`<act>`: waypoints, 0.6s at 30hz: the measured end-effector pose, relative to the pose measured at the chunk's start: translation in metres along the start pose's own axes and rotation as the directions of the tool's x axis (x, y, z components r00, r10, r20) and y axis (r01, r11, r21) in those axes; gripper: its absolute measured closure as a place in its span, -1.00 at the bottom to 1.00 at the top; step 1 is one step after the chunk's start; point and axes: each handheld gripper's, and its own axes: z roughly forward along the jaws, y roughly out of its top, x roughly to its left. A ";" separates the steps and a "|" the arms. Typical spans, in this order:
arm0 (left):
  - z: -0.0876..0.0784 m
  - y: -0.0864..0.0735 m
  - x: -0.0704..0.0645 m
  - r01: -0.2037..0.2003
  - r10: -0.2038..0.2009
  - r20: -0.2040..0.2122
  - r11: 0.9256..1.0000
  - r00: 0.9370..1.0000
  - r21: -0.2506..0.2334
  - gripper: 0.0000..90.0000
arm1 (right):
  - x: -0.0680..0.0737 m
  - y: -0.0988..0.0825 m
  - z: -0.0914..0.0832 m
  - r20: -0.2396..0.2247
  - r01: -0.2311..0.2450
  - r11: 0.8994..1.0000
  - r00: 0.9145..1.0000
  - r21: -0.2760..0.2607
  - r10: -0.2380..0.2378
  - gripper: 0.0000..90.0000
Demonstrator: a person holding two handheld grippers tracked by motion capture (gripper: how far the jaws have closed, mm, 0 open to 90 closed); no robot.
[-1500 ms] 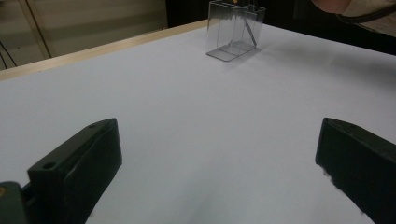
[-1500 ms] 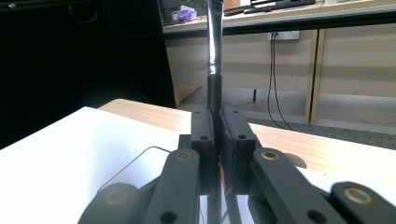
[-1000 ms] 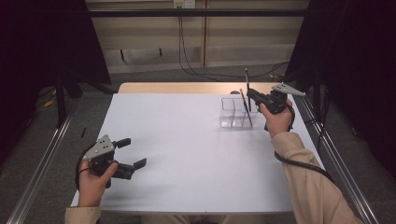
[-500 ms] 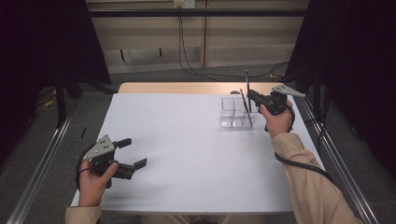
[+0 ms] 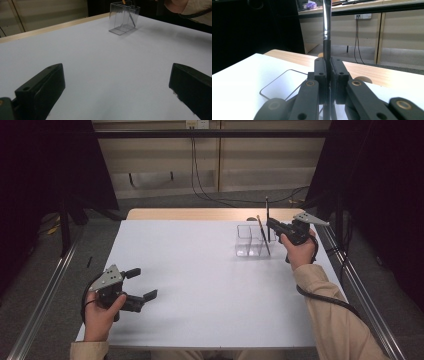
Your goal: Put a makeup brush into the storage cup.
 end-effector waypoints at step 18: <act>-0.001 0.001 -0.001 -0.003 0.003 -0.006 1.000 1.000 -0.002 -0.99 | 0.005 0.002 -0.008 -0.020 -0.003 1.000 1.000 -0.006 0.003 0.88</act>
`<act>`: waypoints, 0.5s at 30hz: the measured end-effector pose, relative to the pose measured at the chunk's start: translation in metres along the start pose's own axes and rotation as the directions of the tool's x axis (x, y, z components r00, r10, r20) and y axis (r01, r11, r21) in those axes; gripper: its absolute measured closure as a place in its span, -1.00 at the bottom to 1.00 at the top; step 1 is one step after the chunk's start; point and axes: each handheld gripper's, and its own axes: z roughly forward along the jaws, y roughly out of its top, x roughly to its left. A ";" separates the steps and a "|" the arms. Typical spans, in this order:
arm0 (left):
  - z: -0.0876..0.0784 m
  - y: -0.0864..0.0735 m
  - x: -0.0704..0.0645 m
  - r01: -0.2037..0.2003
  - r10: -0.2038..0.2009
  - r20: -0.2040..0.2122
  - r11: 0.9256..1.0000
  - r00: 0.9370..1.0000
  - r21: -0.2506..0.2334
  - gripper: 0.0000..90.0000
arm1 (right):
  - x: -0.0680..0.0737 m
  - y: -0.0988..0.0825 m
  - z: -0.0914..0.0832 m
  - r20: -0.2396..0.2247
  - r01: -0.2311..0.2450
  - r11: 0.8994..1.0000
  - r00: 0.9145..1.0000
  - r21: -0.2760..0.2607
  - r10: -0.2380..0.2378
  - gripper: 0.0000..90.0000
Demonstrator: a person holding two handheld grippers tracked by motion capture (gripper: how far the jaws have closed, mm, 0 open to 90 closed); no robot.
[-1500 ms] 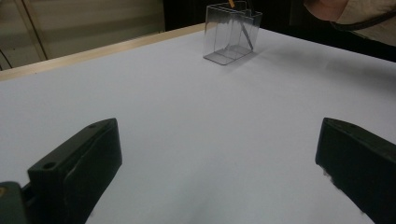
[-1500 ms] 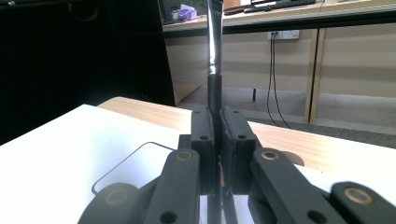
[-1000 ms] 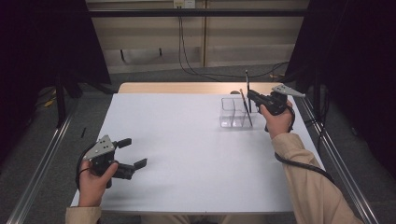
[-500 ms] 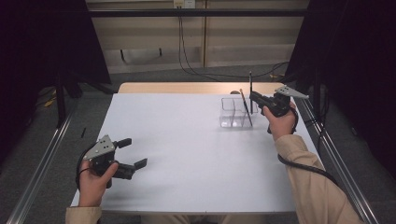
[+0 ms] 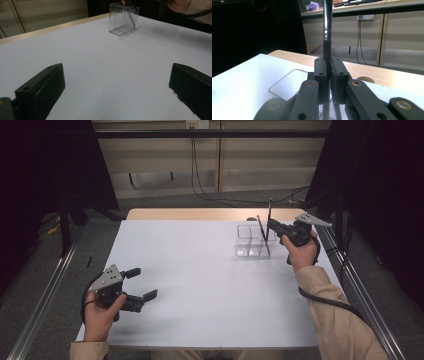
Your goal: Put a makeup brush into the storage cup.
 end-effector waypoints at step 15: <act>0.000 0.000 -0.001 0.000 0.000 -0.005 1.000 1.000 -0.001 -0.99 | 0.004 -0.001 -0.003 -0.013 0.014 1.000 1.000 0.004 -0.014 0.88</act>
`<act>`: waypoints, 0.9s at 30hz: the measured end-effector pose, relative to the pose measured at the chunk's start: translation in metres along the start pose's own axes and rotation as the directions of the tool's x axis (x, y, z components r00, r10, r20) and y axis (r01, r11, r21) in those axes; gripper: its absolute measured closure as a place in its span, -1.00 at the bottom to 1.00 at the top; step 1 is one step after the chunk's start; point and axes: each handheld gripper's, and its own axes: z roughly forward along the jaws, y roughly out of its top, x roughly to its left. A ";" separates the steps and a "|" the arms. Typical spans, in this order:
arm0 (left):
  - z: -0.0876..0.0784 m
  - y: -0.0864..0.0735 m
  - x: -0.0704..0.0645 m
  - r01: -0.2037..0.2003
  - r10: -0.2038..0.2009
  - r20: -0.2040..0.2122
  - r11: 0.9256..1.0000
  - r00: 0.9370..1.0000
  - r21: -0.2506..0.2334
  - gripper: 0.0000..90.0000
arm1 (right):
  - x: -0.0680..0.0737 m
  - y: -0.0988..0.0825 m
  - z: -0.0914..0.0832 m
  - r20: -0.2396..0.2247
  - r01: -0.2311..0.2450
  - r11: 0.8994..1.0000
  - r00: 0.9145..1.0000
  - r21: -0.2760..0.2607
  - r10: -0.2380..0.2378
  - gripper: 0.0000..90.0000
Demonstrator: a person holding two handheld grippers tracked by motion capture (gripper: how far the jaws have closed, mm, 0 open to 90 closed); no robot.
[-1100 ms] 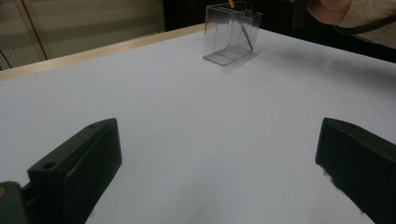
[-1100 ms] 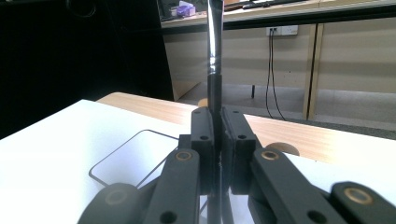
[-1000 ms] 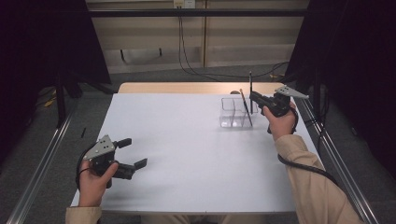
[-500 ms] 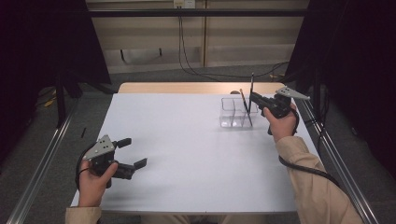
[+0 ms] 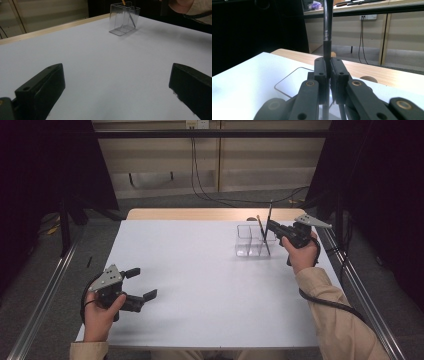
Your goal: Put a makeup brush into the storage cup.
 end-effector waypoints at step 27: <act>0.000 0.000 0.000 0.000 0.000 0.000 1.000 1.000 0.000 -0.99 | 0.003 -0.004 -0.006 0.002 0.033 0.999 0.999 0.018 -0.033 0.88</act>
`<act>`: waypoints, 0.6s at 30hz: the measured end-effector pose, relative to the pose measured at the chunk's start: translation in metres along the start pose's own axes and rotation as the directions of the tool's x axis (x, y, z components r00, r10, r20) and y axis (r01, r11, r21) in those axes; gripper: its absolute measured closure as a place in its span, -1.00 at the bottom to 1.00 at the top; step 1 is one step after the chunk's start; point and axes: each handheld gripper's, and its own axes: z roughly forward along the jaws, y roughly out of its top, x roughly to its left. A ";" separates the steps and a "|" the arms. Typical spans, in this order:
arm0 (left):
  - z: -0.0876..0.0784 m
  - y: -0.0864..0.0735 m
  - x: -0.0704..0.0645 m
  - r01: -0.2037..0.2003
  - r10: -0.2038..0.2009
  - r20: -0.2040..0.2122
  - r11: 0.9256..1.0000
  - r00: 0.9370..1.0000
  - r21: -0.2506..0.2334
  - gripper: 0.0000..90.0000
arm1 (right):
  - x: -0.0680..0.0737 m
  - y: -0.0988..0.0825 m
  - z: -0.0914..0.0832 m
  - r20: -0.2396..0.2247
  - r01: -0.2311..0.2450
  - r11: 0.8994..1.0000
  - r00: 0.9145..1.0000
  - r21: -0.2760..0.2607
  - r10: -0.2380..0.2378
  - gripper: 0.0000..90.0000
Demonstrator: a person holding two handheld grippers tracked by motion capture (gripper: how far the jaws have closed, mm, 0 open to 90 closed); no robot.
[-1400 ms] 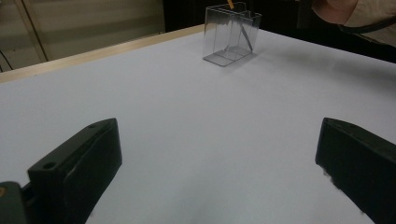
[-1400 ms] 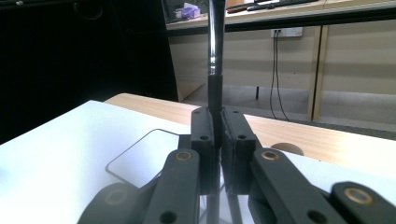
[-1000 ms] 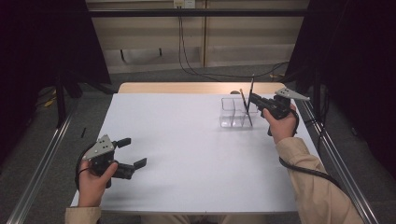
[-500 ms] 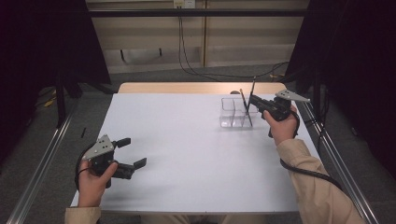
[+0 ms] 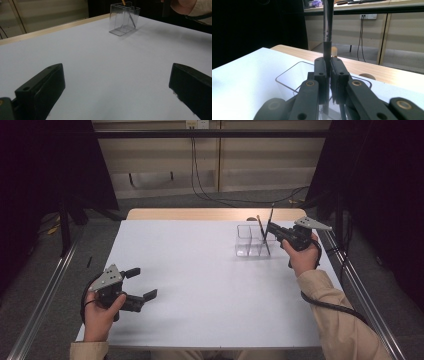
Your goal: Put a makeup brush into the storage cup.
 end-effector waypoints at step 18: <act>0.000 0.000 0.000 0.000 0.000 0.000 1.000 1.000 0.001 -0.99 | 0.002 -0.001 -0.001 0.000 0.027 1.000 1.000 0.016 -0.027 0.88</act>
